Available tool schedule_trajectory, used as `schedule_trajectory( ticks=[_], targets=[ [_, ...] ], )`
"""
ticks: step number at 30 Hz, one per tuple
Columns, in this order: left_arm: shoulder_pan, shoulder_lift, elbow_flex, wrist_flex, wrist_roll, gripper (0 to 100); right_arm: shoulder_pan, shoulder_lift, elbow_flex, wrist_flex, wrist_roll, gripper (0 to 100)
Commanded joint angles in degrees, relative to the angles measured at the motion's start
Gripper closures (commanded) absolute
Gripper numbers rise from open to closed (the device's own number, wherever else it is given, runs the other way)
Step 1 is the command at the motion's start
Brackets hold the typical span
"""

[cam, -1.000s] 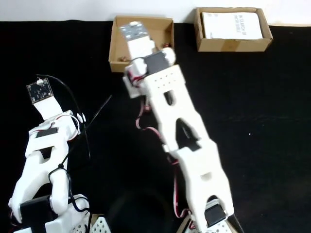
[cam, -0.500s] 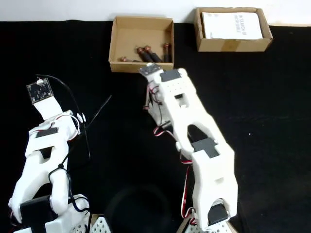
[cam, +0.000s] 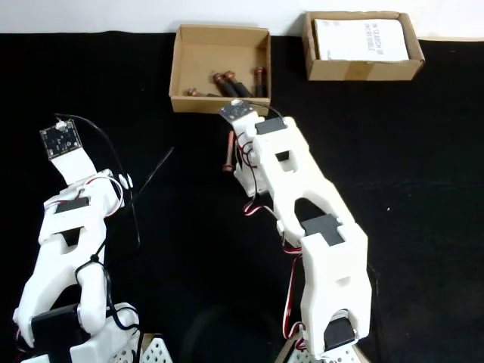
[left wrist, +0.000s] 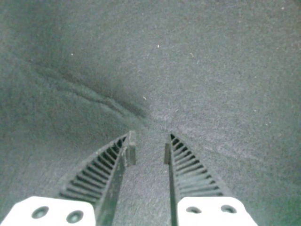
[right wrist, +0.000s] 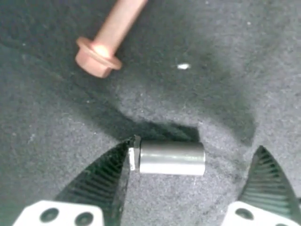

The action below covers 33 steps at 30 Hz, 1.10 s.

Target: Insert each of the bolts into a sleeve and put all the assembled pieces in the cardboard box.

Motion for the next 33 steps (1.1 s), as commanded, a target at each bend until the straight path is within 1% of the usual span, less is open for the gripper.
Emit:
schedule_trajectory(
  ticks=[1, 4, 6, 9, 12, 16, 18, 21, 26, 29, 33],
  targets=[
    [-0.13, -0.22, -2.42, -0.88, 0.18, 88, 0.75, -7.69, -0.40, -0.66, -3.16, 69.6],
    [-0.13, -0.22, -2.42, -0.88, 0.18, 88, 1.27, -12.88, -0.40, -0.57, -6.24, 71.7],
    [-0.13, -0.22, -2.42, -0.88, 0.18, 88, 1.27, -16.66, -0.40, -0.66, -10.64, 71.7],
    [-0.13, -0.22, -2.51, -0.88, 0.18, 88, 1.10, -21.85, 0.22, -0.57, -21.27, 71.7],
    [-0.13, -0.22, -2.51, -0.88, 0.18, 88, 0.66, -24.31, 0.75, 3.47, -32.62, 72.0],
    [-0.13, -0.22, -2.51, -0.88, 0.18, 88, -1.54, -23.69, 1.10, 6.99, -51.34, 72.1],
    [-0.13, -0.22, -2.51, -0.88, 0.18, 88, -2.07, -21.93, 0.57, 6.81, -57.49, 72.1],
    [-0.13, -0.22, -2.51, -0.88, 0.18, 88, -2.15, -18.15, 0.48, 5.32, -64.44, 72.1],
    [-0.13, -0.22, -2.51, -0.88, 0.18, 88, -2.24, -12.09, 0.31, 3.82, -72.97, 72.1],
    [-0.04, -0.22, -2.51, -0.88, 0.18, 88, -2.24, -8.75, -1.63, 3.65, -75.16, 72.1],
    [0.84, -0.22, -2.51, -0.88, 0.09, 88, -2.24, -4.53, -6.29, 3.65, -75.52, 72.1]
  ],
)
